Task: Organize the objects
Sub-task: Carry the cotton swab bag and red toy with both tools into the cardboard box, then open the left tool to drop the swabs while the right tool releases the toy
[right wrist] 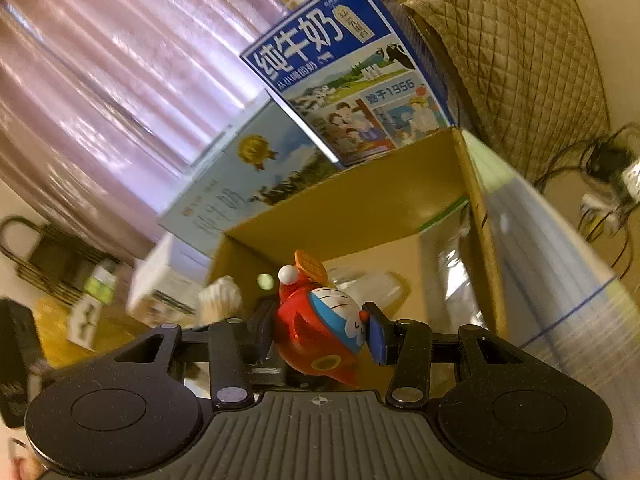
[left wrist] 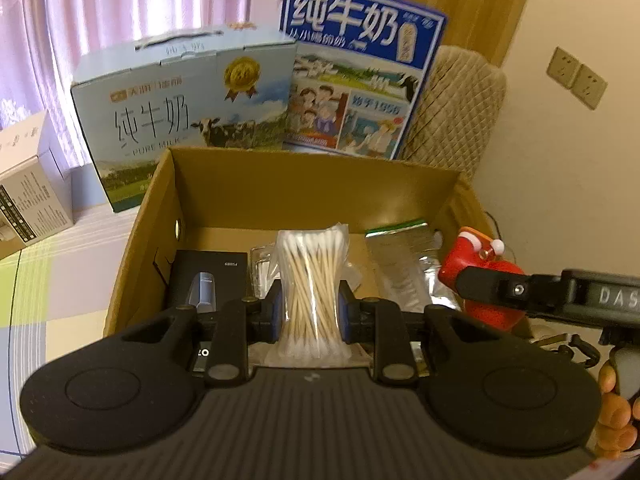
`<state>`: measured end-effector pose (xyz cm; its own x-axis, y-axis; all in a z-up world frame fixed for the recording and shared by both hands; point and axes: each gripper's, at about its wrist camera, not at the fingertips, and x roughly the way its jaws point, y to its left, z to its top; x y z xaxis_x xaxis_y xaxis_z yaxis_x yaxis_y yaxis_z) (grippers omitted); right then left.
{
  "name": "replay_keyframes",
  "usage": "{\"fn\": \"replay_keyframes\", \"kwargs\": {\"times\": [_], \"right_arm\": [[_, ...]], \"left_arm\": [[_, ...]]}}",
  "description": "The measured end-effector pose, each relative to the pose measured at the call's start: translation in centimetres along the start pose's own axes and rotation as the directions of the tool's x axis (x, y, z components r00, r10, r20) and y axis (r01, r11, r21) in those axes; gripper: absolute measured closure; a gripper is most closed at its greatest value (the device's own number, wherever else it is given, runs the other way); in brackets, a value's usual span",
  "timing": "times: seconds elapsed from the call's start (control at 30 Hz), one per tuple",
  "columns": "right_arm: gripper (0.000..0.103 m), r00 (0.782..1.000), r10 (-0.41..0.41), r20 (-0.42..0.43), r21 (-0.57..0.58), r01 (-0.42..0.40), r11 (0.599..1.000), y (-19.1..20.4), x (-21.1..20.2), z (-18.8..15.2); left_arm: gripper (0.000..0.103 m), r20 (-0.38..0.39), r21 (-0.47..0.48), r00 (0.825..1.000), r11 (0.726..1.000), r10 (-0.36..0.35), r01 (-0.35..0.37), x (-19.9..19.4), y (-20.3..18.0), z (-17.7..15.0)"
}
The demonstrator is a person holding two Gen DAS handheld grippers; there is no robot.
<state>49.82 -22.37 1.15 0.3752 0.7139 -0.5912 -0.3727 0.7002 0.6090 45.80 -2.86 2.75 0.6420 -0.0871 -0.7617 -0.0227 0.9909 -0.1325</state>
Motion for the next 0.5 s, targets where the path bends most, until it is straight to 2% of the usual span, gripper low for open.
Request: {"fn": "replay_keyframes", "kwargs": {"times": [0.27, 0.5], "right_arm": [[0.06, 0.994, -0.104, -0.042, -0.056, 0.102, 0.993, -0.6, 3.2, 0.6], [0.06, 0.98, -0.178, -0.09, -0.1, 0.169, 0.981, -0.8, 5.7, 0.7]], "left_arm": [[0.081, -0.075, -0.016, 0.997, 1.0, 0.012, -0.013, 3.5, 1.0, 0.6], [0.081, -0.165, -0.035, 0.986, 0.999, 0.002, -0.008, 6.4, 1.4, 0.0]]}}
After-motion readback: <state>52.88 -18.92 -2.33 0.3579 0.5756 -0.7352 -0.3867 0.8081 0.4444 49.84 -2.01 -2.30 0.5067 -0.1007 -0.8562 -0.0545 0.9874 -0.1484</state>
